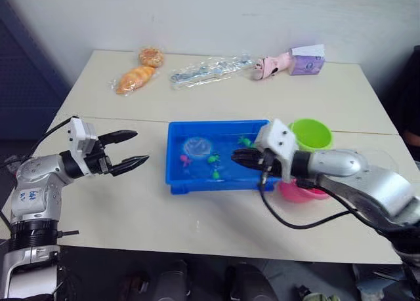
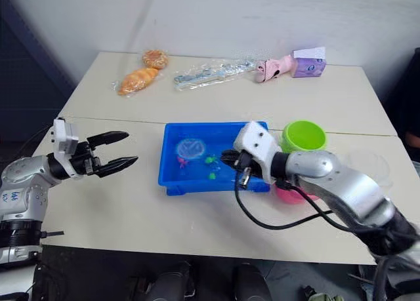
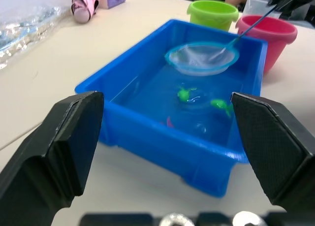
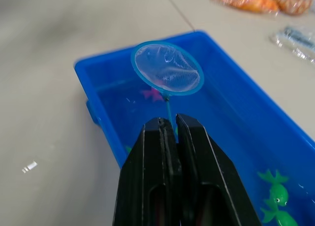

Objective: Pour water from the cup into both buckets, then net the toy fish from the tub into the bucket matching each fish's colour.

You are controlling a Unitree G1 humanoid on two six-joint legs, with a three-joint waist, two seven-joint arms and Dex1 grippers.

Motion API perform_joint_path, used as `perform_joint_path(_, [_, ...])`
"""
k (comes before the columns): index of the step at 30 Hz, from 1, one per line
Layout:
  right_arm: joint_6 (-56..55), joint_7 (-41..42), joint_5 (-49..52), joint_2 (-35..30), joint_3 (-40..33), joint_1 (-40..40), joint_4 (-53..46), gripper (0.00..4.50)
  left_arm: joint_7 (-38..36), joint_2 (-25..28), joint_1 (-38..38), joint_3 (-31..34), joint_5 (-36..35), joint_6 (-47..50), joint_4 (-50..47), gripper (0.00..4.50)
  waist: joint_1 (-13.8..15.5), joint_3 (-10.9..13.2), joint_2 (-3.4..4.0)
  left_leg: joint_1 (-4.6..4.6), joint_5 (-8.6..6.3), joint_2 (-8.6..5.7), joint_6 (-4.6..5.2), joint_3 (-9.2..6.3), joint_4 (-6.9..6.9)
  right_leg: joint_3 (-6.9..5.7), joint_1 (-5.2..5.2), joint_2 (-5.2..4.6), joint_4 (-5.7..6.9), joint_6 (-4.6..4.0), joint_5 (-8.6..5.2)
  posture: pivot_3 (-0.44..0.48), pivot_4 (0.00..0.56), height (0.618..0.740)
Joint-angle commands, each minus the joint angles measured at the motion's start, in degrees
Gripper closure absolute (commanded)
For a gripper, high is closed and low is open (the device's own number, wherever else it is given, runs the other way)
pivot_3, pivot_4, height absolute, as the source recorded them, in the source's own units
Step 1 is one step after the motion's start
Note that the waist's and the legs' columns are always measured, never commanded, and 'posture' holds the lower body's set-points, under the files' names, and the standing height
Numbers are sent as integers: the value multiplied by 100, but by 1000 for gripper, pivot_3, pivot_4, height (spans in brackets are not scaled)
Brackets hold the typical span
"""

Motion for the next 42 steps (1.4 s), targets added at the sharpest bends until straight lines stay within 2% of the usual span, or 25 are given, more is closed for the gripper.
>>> perform_joint_path(1, [-207, 372, -910, 140, 184, -178, 170, 4500, -363, 368, -2, -112, 60, -72, -306, 58, 34, 0, 0, -2, -2, -6, 4, 0, 0, 0, -2, -4, 1, 0, 0, 0, 150, 740])
perform_joint_path(6, [-442, 901, -1762, 184, 340, -242, 423, 4500, -702, 689, -257, -442, 196, -75, -403, 58, 22, 1, 2, -1, -2, -7, 3, 1, -2, 0, -3, -3, 1, 1, 0, 0, 150, 740])
perform_joint_path(11, [-584, 1228, -2440, 470, 537, -367, 762, 4500, -973, 1037, -725, -990, 716, -234, -176, 58, -40, 1, 3, 2, 4, -6, -3, 1, -6, 0, -6, -1, 8, 1, 0, 0, 150, 740])
perform_joint_path(18, [-477, 1496, -3210, 1219, 886, -855, 1417, 4500, -1064, 944, -1155, -1339, 991, -391, 110, 58, -86, 4, 7, 2, 10, -3, -10, 10, -6, 4, -26, 4, 57, 1, 0, 0, 150, 740])
perform_joint_path(21, [-390, 1599, -3387, 1602, 985, -1062, 1657, 4500, -1145, 894, -1174, -1342, 851, -243, 73, 58, -71, 4, 7, -5, 11, -2, -13, 11, -4, 4, -39, 4, 71, 1, 0, 0, 150, 740])
perform_joint_path(28, [-443, 1616, -3512, 2280, 761, -1118, 1840, 4500, -1080, 902, -1057, -1326, 941, -237, 127, 58, -61, 4, 7, -16, 13, -4, -12, 11, -1, 5, -53, 3, 79, 1, 0, 0, 150, 740])
perform_joint_path(35, [-395, 1873, -3318, 2005, 223, -761, 1207, 4500, -950, 845, -1083, -1278, 955, -393, 366, 58, -53, 4, 7, -26, 13, -5, -12, 10, 2, 5, -61, 3, 79, 1, 0, 0, 150, 740])
perform_joint_path(42, [-535, 2006, -2954, 1519, -654, 127, 141, 4500, -854, 596, -1104, -1151, 696, -285, 306, 58, -41, 4, 6, -29, 13, -5, -11, 10, 3, 5, -61, 3, 79, 1, 0, 0, 150, 740])
